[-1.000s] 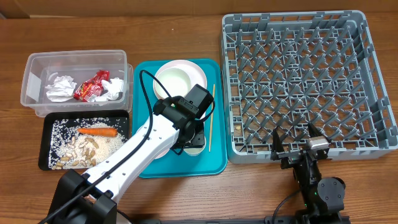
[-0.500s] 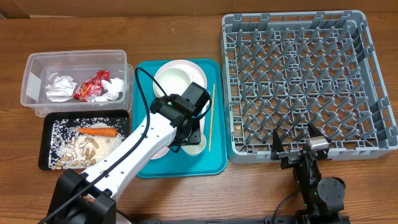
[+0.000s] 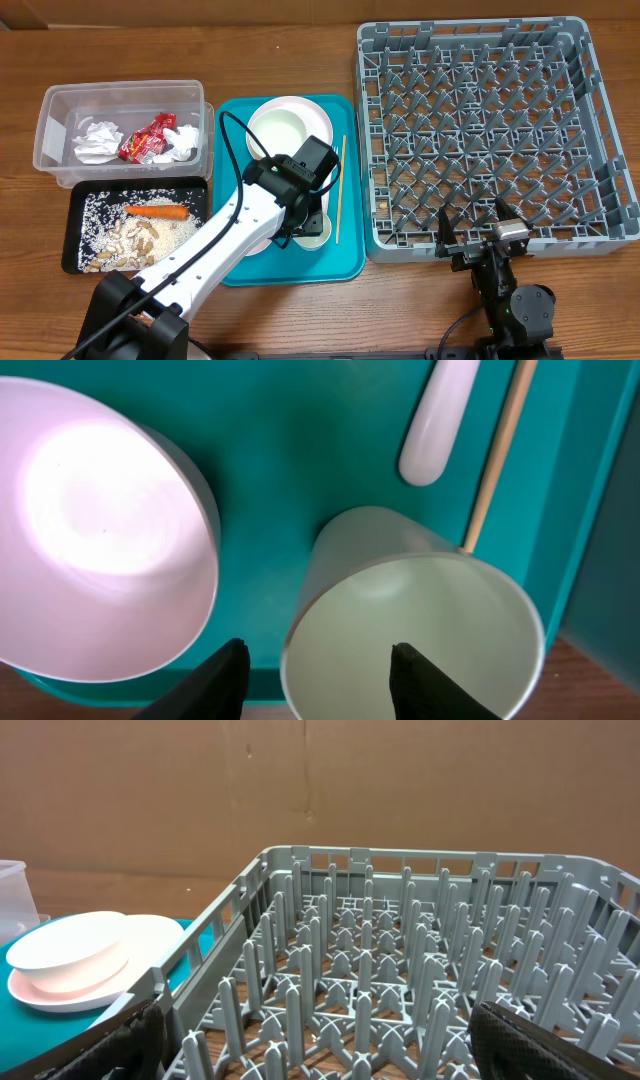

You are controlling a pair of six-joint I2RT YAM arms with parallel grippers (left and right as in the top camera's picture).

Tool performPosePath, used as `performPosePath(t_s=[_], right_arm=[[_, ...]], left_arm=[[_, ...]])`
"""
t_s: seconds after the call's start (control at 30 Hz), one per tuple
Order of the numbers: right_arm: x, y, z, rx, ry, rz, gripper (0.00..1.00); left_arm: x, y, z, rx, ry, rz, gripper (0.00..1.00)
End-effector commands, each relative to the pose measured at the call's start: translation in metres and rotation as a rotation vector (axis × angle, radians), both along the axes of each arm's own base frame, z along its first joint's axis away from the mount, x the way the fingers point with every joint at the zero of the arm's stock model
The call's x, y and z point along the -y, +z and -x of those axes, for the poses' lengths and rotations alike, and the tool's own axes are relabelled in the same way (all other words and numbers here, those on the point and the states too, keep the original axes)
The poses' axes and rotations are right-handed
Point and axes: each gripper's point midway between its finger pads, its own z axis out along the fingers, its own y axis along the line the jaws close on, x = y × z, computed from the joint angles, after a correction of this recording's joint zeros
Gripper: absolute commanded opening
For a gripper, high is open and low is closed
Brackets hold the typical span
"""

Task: Sort waste into correct bins and load items into the dishwasher
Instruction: 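Lower the left gripper and grasp the white cup rim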

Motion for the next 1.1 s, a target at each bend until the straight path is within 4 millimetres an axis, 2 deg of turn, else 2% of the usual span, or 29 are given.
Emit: performPosePath(t_s=[0.0, 0.27, 0.5, 0.7, 0.9, 1.07], right_arm=[[-0.002, -0.002, 0.0, 0.003, 0.009, -0.005, 1.0], [-0.002, -0.002, 0.0, 0.003, 0.009, -0.005, 1.0], [-0.002, -0.002, 0.0, 0.003, 0.01, -0.005, 1.0], [-0.002, -0.002, 0.0, 0.003, 0.01, -0.005, 1.0], [-0.002, -0.002, 0.0, 0.003, 0.009, -0.005, 1.0], [-0.002, -0.002, 0.0, 0.003, 0.009, -0.005, 1.0]], left_arm=[[-0.001, -0.004, 0.001, 0.016, 0.003, 0.0, 0.5], [-0.001, -0.026, 0.002, 0.032, 0.018, 0.015, 0.5], [-0.001, -0.026, 0.002, 0.032, 0.021, 0.015, 0.45], [-0.001, -0.026, 0.002, 0.032, 0.022, 0.015, 0.36], [-0.001, -0.026, 0.002, 0.032, 0.022, 0.015, 0.18], [-0.001, -0.026, 0.002, 0.032, 0.022, 0.015, 0.11]])
